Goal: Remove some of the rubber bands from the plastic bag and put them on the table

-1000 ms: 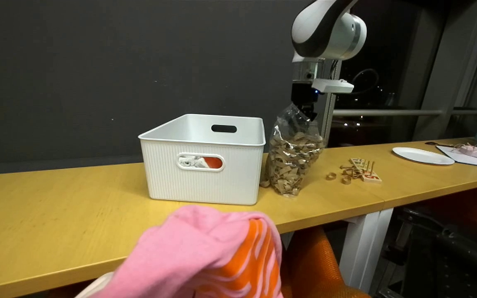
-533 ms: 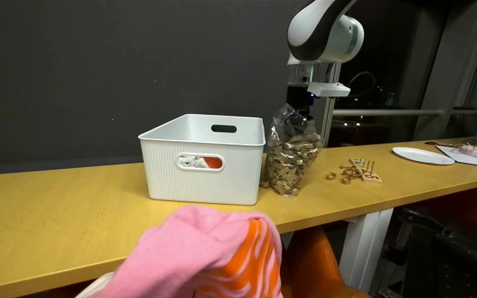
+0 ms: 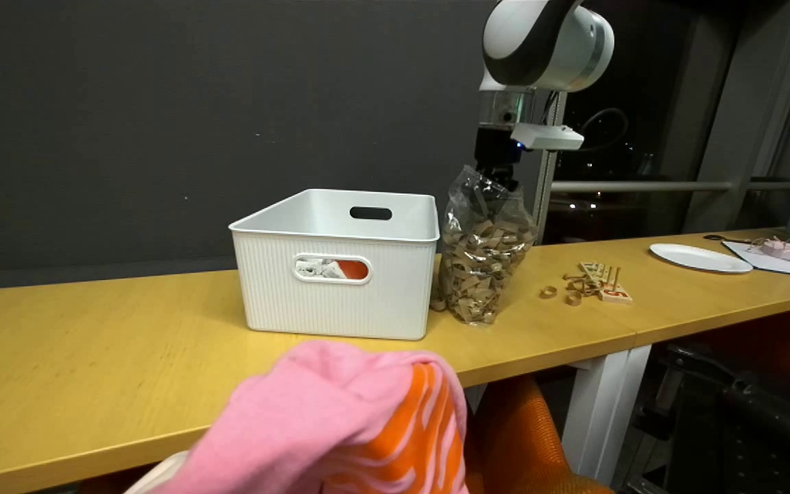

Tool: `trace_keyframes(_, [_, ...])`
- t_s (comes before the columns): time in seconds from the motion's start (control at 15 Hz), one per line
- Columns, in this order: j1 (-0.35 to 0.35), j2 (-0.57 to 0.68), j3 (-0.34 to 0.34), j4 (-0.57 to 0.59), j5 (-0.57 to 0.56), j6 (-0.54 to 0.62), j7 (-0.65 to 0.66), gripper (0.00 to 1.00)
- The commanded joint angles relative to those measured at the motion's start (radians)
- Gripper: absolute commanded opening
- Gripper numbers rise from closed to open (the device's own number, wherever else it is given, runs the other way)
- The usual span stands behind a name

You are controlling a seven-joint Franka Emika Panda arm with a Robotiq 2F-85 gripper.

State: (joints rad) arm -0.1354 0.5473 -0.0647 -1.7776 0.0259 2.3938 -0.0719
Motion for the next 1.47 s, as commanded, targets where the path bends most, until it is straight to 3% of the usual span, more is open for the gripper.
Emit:
trace_keyframes(0.0, [-0.010,-0.007,0.003,0.004,0.010,-0.013,-0.005,0.36])
trace_keyframes(0.27, [-0.038,0.044,0.010,0.067,0.022,-0.057,-0.039,0.66])
trace_keyframes(0.53, [-0.066,0.123,0.021,0.155,0.028,-0.105,-0.084,0.77])
trace_keyframes(0.93, [-0.070,0.198,0.032,0.258,0.021,-0.167,-0.117,0.63])
trace_keyframes(1.4, [-0.066,0.193,0.066,0.243,0.040,-0.199,-0.111,0.65])
